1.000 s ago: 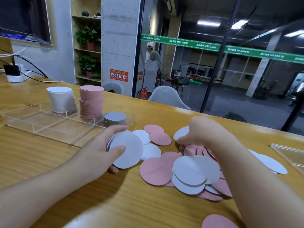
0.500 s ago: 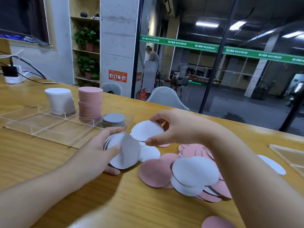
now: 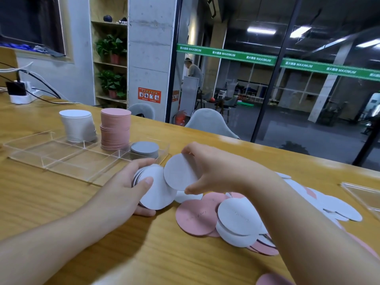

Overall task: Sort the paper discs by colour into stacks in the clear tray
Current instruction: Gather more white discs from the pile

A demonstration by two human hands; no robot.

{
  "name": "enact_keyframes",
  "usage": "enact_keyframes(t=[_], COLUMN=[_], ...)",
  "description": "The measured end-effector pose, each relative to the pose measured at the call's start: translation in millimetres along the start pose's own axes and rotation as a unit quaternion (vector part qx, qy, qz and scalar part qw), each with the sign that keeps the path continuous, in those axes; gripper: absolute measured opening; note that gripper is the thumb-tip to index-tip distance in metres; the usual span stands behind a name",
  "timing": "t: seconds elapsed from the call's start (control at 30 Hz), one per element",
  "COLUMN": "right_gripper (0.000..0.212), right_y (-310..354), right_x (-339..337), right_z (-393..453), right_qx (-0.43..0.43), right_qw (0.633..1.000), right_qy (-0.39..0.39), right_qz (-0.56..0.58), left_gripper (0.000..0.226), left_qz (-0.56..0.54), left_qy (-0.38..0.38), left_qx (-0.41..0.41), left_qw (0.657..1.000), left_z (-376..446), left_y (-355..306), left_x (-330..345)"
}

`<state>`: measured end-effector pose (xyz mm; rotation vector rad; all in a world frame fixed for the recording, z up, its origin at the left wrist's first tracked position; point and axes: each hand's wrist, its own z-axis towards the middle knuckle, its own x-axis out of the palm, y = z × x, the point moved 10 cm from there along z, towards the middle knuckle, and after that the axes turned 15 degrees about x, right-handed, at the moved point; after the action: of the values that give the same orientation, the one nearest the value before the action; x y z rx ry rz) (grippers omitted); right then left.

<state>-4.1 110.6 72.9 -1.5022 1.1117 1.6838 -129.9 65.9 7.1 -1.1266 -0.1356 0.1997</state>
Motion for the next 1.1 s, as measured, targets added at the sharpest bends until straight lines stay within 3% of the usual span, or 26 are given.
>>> enact_keyframes(t=[0.27,0.43,0.53,0.6,0.8,0.87,1.0,1.1], right_gripper=[0.066,0.025,0.021,0.007,0.018,0.021,0.007,0.016], right_y=[8.0,13.2,12.4,12.3,13.6,14.9,17.3,6.2], right_x=[16.4,21.7,10.7,5.5,-6.9,-6.7,-5.1,-8.0], right_z=[2.4,9.9,13.0,13.0,11.9,11.9,10.4,13.5], right_qx=[-0.013,-0.023,-0.034,-0.036,-0.042,-0.047,-0.067,-0.044], right_qw=[1.000,1.000,0.998,0.993,0.969,0.967,0.970,0.973], right_qy=[0.016,0.010,-0.027,-0.037,-0.058,-0.058,-0.080,-0.122], right_qz=[0.007,0.019,0.049,0.107,0.236,0.243,0.221,0.192], left_gripper=[0.032,0.031,0.029,0.032,0.035,0.036,0.047,0.058], left_qz=[0.009,0.009,-0.004,0.001,0.015,0.016,0.055,0.093], left_qy=[-0.009,-0.002,-0.004,0.002,0.023,0.024,0.038,0.092], left_qx=[-0.003,0.002,0.001,0.006,0.020,0.021,0.036,0.057], left_qw=[1.000,1.000,1.000,1.000,0.999,0.999,0.997,0.990], left_z=[0.5,0.8,0.6,0.5,0.6,0.9,0.3,-0.1], left_y=[2.3,3.2,3.6,3.4,1.2,0.2,-6.6,-16.5], left_x=[-2.5,-2.0,-1.3,-0.6,0.6,0.2,0.1,4.4])
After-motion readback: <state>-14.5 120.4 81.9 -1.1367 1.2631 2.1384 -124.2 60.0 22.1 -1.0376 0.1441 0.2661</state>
